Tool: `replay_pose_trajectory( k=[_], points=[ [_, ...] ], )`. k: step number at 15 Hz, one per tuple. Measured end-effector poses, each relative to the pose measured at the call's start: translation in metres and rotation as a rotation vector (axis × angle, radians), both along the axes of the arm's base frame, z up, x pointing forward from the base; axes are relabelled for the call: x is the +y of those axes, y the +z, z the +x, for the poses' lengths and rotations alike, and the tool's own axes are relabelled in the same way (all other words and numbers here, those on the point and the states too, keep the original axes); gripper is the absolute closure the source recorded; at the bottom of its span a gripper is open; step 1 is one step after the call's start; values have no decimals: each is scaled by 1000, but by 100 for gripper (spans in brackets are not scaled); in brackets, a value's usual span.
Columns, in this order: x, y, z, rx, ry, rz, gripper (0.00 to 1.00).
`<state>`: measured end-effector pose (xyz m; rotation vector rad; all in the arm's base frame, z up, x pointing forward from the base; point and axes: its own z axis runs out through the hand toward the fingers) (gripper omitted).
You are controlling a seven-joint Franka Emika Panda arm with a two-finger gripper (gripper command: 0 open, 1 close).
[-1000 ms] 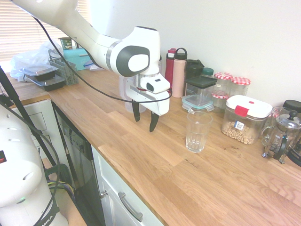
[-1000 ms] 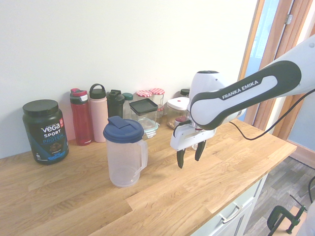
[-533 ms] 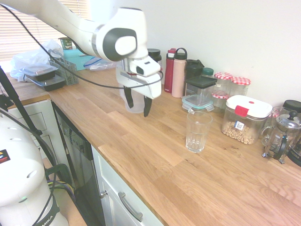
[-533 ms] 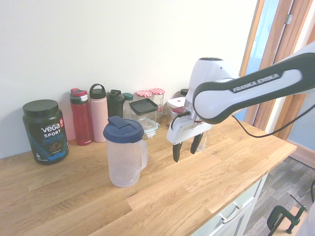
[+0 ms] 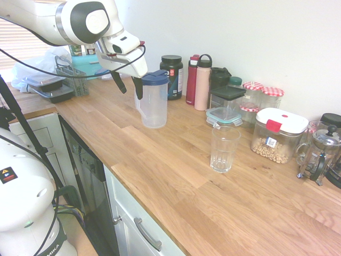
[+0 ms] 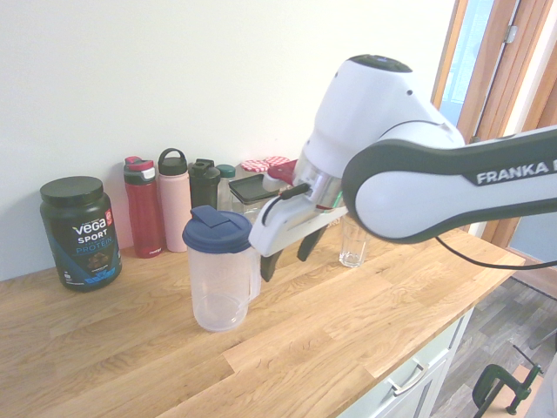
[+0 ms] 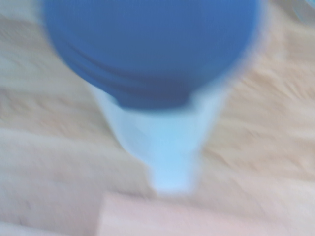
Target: Pour me some water
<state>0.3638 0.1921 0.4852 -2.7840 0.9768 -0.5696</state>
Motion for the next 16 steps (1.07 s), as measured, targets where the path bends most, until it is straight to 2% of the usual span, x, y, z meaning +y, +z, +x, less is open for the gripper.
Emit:
replay_pose_trajectory(
  k=[1, 2, 6, 16],
  points=[
    [7, -6, 9, -18, -13, -11, 0],
    [12, -13, 19, -29, -24, -16, 100],
    [22, -36, 46, -34, -41, 7, 100],
    [20, -45, 56, -48, -51, 7, 100]
  ],
)
